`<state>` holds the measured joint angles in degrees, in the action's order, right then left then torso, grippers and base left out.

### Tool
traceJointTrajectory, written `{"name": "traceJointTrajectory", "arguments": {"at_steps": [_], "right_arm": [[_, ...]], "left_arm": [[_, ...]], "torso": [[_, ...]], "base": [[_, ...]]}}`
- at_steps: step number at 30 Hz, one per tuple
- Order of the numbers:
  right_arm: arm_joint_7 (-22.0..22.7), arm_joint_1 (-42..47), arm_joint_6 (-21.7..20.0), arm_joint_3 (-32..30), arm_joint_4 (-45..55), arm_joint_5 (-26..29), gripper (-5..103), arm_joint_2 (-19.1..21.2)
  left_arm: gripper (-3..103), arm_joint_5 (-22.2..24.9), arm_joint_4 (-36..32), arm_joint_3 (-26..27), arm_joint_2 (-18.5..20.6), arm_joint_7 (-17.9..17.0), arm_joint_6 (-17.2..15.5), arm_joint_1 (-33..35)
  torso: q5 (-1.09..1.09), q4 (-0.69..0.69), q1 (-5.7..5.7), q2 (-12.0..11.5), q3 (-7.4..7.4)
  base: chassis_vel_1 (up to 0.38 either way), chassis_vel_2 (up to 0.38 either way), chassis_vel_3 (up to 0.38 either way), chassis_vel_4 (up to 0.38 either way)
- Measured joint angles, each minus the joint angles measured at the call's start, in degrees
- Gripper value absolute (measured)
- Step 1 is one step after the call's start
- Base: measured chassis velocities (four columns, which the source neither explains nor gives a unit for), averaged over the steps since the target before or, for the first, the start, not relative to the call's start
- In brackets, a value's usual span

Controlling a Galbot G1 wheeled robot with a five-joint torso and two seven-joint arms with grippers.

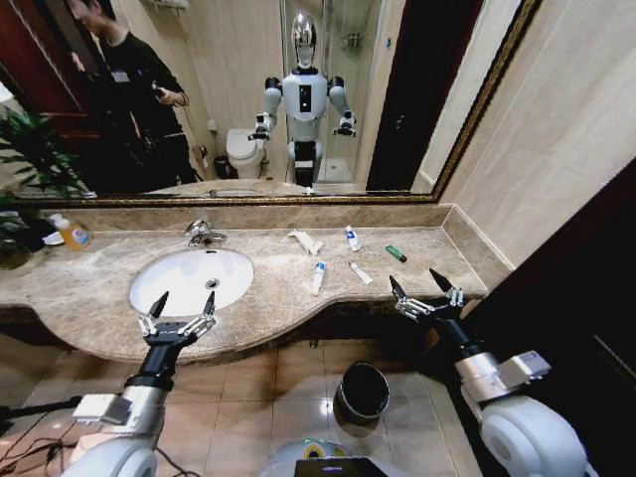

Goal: Pick up the trash from the sink and place it in the trash bin.

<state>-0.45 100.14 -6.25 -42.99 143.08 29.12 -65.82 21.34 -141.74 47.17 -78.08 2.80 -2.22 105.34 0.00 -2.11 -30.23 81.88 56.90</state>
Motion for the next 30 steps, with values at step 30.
{"name": "traceJointTrajectory", "arguments": {"at_steps": [30], "right_arm": [[-0.58,-9.03,2.04,5.88,-12.81,-6.46,100,-3.31]], "left_arm": [[100,0.00,0.00,0.00,0.00,0.00,0.00,0.00]], "torso": [[0.00,0.00,0.00,0.00,0.00]], "base": [[0.000,0.000,0.000,0.000]]}}
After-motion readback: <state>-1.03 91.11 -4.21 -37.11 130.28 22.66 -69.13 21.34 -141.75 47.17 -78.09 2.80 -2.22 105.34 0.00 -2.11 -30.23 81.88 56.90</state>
